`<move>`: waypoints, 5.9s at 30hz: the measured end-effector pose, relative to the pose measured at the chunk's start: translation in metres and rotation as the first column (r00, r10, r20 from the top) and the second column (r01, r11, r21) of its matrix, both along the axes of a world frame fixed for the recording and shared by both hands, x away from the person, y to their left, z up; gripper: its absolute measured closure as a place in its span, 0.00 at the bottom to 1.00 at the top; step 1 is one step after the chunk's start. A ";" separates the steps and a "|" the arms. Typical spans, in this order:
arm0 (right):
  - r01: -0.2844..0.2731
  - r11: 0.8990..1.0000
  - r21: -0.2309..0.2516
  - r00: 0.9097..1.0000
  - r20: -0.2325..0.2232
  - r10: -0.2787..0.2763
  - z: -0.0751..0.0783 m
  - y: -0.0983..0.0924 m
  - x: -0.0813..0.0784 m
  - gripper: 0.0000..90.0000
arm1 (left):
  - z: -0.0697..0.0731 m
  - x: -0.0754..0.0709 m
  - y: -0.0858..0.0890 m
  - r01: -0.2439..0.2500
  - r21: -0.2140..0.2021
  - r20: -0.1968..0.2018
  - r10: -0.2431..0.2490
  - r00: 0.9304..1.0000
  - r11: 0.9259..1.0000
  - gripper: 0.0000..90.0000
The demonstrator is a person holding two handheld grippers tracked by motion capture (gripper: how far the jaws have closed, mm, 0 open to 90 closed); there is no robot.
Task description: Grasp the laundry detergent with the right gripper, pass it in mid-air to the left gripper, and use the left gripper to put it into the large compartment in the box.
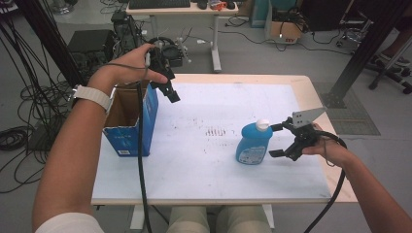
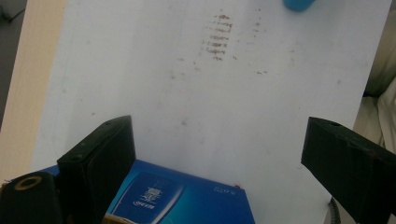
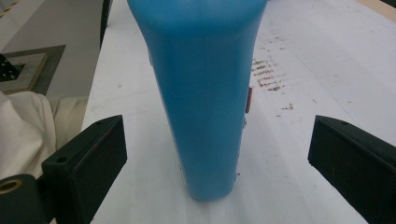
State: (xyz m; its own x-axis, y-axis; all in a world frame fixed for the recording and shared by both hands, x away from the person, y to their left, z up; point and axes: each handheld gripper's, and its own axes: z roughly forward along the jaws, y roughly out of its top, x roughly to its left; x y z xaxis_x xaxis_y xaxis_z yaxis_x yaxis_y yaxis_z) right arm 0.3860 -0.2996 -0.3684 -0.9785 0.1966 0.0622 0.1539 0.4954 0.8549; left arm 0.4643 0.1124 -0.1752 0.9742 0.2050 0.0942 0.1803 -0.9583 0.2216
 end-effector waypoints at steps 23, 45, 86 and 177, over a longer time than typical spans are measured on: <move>0.000 1.000 0.003 1.000 0.003 0.000 0.001 -0.001 0.000 0.05 | 0.000 -0.001 0.001 -0.004 0.004 0.003 0.004 1.000 1.000 0.11; -0.001 1.000 0.007 1.000 0.004 0.001 0.001 -0.001 -0.001 0.05 | 0.000 0.000 0.001 -0.005 0.006 0.001 0.005 1.000 1.000 0.11; -0.002 1.000 0.011 1.000 0.003 0.002 0.000 0.002 0.000 0.03 | -0.002 0.000 0.000 -0.007 0.006 -0.001 0.007 1.000 1.000 0.11; 0.004 0.993 0.118 1.000 0.025 -0.007 -0.035 0.038 0.002 0.27 | -0.007 0.001 -0.001 -0.009 0.012 -0.013 0.010 1.000 1.000 0.11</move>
State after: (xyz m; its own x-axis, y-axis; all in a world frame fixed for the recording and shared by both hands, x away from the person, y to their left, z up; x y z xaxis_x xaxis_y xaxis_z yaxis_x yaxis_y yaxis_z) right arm 0.3879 -0.2614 -0.4035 -0.9791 0.1943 0.0609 0.1340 0.3900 0.9110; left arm 0.4649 0.1112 -0.1826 0.9734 0.2133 0.0839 0.1922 -0.9591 0.2077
